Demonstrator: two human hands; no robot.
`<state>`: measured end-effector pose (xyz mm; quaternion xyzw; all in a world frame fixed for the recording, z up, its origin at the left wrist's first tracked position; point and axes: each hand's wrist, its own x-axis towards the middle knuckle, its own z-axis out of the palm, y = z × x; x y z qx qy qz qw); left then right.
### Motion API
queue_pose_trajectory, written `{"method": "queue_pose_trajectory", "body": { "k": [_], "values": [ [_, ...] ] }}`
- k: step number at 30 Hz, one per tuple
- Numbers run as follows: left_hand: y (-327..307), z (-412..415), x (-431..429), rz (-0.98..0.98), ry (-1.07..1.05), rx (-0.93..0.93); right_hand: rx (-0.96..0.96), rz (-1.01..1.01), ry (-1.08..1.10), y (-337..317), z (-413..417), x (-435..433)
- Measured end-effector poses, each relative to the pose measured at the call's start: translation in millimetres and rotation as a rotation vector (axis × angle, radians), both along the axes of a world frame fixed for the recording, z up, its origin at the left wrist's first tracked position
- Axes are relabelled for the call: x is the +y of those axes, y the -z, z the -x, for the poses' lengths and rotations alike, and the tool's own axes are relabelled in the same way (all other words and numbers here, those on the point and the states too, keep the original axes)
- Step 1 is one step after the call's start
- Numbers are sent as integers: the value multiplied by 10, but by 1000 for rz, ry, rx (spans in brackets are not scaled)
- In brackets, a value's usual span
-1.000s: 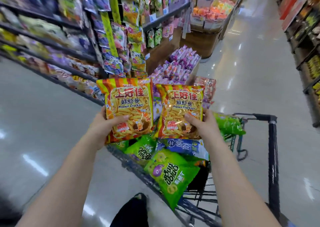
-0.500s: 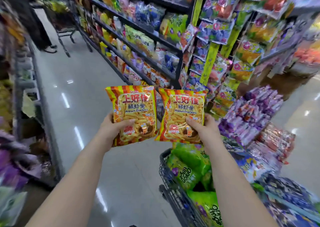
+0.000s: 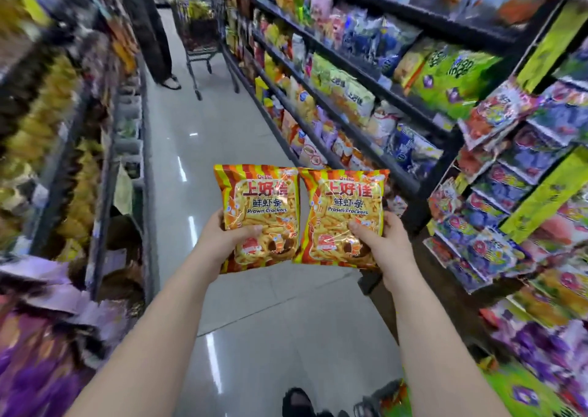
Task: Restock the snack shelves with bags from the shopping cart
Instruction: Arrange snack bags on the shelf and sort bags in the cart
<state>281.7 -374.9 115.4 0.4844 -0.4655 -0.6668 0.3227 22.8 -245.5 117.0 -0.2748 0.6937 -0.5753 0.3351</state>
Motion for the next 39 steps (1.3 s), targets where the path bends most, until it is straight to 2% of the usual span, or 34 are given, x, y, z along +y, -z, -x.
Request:
{"method": "queue_pose_trajectory", "body": {
  "k": [9, 17, 25, 31, 35, 39],
  "values": [
    [-466, 889, -1844, 117, -56, 33, -94, 143, -74, -495, 933, -1850],
    [-1247, 1895, -3632, 296, -2, 101, 7, 255, -7, -1257, 1719, -3490],
    [-2060, 2863, -5555, 501, 112, 197, 164, 379, 192, -2080, 2342, -5044],
    [-2682, 3603, -6732, 591, 280, 216, 177, 441, 340, -2650, 2746, -5764],
    [-3185, 4257, -7202, 627, 420, 300, 188, 539, 498, -3078, 3119, -5962],
    [-3742, 4968, -7460, 665, 535, 460, 315, 589, 592, -3614, 3557, -6007]
  ]
}}
